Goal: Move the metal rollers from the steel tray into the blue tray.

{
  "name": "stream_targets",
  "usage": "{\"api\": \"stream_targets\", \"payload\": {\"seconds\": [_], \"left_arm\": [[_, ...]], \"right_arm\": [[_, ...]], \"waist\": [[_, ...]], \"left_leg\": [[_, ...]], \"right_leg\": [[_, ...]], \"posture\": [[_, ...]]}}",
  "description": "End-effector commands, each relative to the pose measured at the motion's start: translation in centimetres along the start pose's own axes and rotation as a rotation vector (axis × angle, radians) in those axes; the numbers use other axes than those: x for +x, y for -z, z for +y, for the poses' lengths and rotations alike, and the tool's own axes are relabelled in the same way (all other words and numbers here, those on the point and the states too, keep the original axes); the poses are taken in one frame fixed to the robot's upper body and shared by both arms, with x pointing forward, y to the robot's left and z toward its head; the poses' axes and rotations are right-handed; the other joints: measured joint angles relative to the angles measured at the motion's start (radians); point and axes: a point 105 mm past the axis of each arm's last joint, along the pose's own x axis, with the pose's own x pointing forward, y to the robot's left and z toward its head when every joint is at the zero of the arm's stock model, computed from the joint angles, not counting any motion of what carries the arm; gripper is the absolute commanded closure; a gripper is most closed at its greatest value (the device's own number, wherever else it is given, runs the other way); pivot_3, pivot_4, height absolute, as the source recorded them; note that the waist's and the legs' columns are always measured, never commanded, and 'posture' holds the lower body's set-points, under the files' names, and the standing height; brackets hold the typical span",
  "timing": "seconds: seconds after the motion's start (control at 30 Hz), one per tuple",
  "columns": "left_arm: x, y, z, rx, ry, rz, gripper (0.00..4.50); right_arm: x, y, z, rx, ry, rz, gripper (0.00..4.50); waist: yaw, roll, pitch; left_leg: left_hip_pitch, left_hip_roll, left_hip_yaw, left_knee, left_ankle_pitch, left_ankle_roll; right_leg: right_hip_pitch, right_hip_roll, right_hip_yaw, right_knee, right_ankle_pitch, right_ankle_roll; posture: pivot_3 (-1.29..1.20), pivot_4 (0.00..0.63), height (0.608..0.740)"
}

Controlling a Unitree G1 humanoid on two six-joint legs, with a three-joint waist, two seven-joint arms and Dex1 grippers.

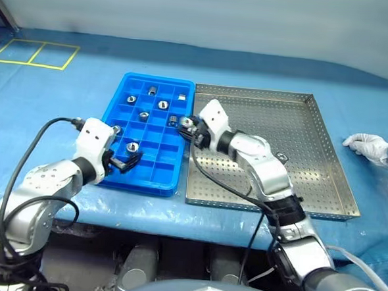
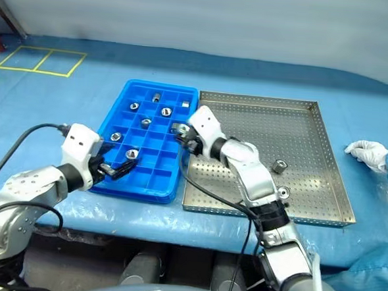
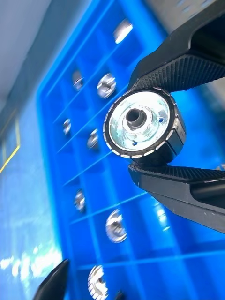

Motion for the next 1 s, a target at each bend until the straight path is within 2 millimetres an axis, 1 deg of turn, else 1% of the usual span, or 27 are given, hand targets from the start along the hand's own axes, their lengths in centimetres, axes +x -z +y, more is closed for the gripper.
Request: {"api": "stream_targets", "payload": {"seconds": [0.03,0.17,0.23,0.33,0.43,0.57,0.7,0.77,0.87,0.93,1.0], "left_arm": [[-1.4,-0.8,0.4,0.009,-0.072,-0.049,0.0],[-2.1,-0.1,-0.2,-0.014,-0.088,-0.049,0.0],[-2.3,0.0,-0.3,-0.024,-0.099,-0.051,0.0],[-2.5,0.1,-0.6,-0.03,-0.102,-0.056,0.0],[-2.4,0.3,-1.1,-0.037,-0.091,-0.06,0.0],[-1.9,0.3,-1.7,-0.045,-0.069,-0.061,0.0],[-1.2,-0.1,-2.1,-0.034,-0.032,-0.065,0.0],[-0.8,-0.3,-2.2,-0.026,-0.017,-0.067,0.0],[-0.2,-0.7,-2.3,-0.018,0.003,-0.073,0.0],[0.1,-1.0,-2.6,-0.018,0.025,-0.078,0.0],[0.6,-1.3,-2.9,-0.015,0.048,-0.082,0.0]], "right_arm": [[2.2,-0.6,0.5,-0.009,-0.024,-0.019,2.64],[4.6,-0.2,1.0,-0.001,-0.063,-0.007,2.64],[5.3,0.2,1.0,0.0,-0.071,0.003,2.64],[5.9,1.5,0.3,-0.025,-0.045,0.049,2.64],[5.8,2.4,0.1,-0.04,-0.046,0.084,2.64],[5.4,2.8,-0.1,-0.035,-0.046,0.096,2.64],[4.8,2.7,-1.5,-0.048,0.035,0.083,2.64],[4.4,2.7,-1.9,-0.032,0.048,0.083,2.64],[4.0,3.4,-2.2,-0.011,0.056,0.112,2.64],[3.8,3.7,-2.5,-0.009,0.069,0.12,1.89],[3.4,3.0,-2.6,-0.021,0.089,0.082,1.3]], "waist": [[0.012,0.0,0.0],[0.047,0.0,0.0],[0.059,0.0,0.0],[0.079,0.0,0.0],[0.097,0.0,0.0],[0.1,0.0,0.0],[0.097,0.0,0.0],[0.096,0.0,0.0],[0.088,0.0,0.0],[0.082,0.0,0.0],[0.082,0.0,0.0]], "left_leg": [[0.0,0.0,-0.001,-0.001,0.001,-0.001],[0.0,0.0,-0.001,-0.001,0.001,-0.003],[0.0,0.0,-0.001,-0.002,0.002,-0.004],[0.0,0.001,-0.002,-0.003,0.003,-0.005],[0.0,0.001,-0.003,-0.003,0.003,-0.006],[0.0,0.001,-0.003,-0.003,0.003,-0.007],[0.0,0.003,-0.003,-0.003,0.003,-0.008],[0.0,0.004,-0.003,-0.004,0.003,-0.008],[0.0,0.005,-0.003,-0.003,0.003,-0.008],[0.0,0.005,-0.003,-0.004,0.003,-0.009],[0.0,0.005,-0.003,-0.004,0.003,-0.009]], "right_leg": [[0.0,0.0,-0.001,0.0,0.0,0.0],[0.0,0.001,-0.001,0.0,0.0,-0.001],[-0.001,0.001,-0.001,0.0,-0.001,-0.003],[-0.001,0.002,-0.001,0.0,-0.003,-0.006],[-0.001,0.002,-0.002,0.001,-0.003,-0.007],[-0.001,0.003,-0.001,0.001,-0.003,-0.008],[-0.001,0.005,-0.002,0.001,-0.003,-0.009],[-0.002,0.005,-0.002,0.001,-0.003,-0.009],[-0.001,0.006,-0.002,0.001,-0.003,-0.01],[-0.002,0.006,-0.002,0.001,-0.003,-0.01],[-0.001,0.006,-0.002,0.001,-0.003,-0.01]], "posture": [[0.3,0.15,0.74],[0.36,0.15,0.74],[0.37,0.15,0.74],[0.39,0.15,0.74],[0.39,0.15,0.74],[0.37,0.15,0.74],[0.33,0.15,0.74],[0.3,0.15,0.74],[0.28,0.15,0.74],[0.26,0.15,0.74],[0.25,0.15,0.74]]}}
